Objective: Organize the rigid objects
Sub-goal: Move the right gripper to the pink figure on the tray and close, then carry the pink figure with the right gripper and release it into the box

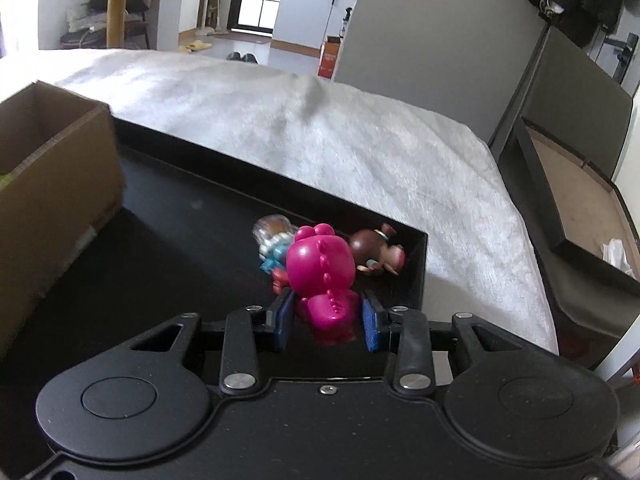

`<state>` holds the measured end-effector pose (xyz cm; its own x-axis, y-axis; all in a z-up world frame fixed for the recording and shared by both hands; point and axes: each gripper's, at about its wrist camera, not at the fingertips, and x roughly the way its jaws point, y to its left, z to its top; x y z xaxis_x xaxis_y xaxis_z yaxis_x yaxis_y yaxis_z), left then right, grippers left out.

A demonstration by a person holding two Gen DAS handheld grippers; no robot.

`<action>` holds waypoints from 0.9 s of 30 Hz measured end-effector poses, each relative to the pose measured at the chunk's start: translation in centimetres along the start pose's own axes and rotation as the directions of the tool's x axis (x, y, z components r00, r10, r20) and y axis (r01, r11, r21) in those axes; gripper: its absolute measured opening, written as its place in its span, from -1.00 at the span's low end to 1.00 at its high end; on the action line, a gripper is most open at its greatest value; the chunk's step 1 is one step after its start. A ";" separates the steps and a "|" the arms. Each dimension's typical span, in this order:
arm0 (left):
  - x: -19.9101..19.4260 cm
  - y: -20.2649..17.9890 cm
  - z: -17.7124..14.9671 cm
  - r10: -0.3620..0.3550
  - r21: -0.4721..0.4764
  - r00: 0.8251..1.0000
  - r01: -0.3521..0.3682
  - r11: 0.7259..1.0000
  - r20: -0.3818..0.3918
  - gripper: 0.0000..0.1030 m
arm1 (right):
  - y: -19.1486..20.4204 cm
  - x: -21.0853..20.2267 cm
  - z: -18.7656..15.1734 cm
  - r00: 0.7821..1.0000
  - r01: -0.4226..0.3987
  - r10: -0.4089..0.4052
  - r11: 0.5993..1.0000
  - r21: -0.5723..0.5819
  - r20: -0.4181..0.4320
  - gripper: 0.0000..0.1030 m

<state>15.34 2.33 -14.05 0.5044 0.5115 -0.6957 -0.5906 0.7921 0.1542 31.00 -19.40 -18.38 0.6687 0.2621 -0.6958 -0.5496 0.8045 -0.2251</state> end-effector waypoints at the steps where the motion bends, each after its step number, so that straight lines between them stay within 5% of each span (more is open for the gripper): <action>1: -0.1 0.2 -0.1 0.006 -0.007 1.000 -0.006 1.000 0.006 0.21 | 0.3 -0.3 0.2 1.000 -0.002 0.002 1.000 -0.002 0.005 -0.33; 11: -0.6 1.0 -0.4 -0.057 -0.019 0.998 0.058 0.998 0.028 0.34 | 4.0 -4.0 2.7 0.996 -0.048 0.050 0.998 -0.032 0.072 -0.33; 27: -0.3 3.3 -1.1 -0.083 -0.060 0.993 0.088 0.994 0.083 0.22 | 10.3 -6.2 6.6 0.977 -0.118 0.133 0.988 -0.096 0.165 -0.33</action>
<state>12.57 4.43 -14.12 0.6017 0.4700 -0.6457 -0.5810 0.8124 0.0500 24.50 -9.20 -11.89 0.6633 0.4507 -0.5974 -0.6702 0.7130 -0.2062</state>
